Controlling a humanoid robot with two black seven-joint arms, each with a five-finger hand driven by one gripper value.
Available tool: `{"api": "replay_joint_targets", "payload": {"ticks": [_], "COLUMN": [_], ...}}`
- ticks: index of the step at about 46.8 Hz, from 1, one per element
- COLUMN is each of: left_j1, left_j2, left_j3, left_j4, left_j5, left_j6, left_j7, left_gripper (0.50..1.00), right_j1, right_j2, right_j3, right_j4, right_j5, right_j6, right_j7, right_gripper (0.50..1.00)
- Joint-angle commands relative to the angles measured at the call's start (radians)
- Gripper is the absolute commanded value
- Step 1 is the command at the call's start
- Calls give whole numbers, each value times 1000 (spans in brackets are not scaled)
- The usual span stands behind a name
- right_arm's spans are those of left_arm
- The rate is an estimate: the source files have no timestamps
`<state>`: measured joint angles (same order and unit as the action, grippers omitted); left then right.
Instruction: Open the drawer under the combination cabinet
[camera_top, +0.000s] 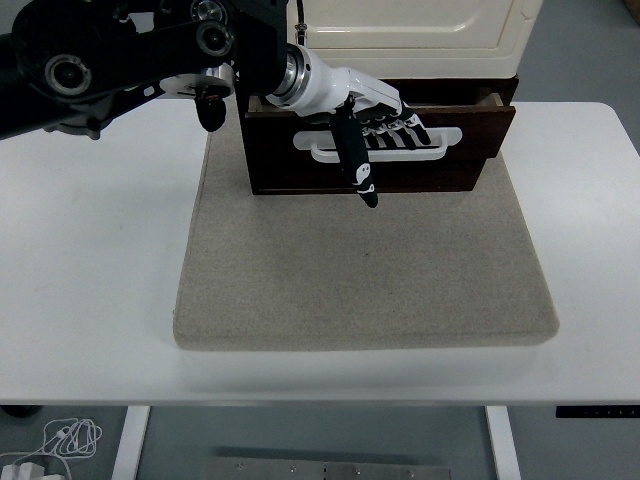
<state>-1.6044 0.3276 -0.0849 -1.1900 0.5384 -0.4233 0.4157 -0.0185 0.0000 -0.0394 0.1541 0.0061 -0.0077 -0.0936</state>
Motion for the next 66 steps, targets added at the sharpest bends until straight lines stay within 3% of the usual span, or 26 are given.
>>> {"api": "replay_joint_targets", "payload": {"ticks": [1,66], "left_j1": [9,11], "left_j2": [1,24], "left_j3": [-1,-38], "left_j4": [-2,-17], "left_j5": [0,-25], "left_j6": [0,-86], "left_j7": [0,0], "left_gripper": [1000,1000], "right_j1": [0,0], "right_j2": [0,0], "right_j3": [1,0], "right_j4": [1,1], "right_j5": [0,0], "right_j6": [0,0], "right_j7": [0,0], "right_gripper": [928,928]}}
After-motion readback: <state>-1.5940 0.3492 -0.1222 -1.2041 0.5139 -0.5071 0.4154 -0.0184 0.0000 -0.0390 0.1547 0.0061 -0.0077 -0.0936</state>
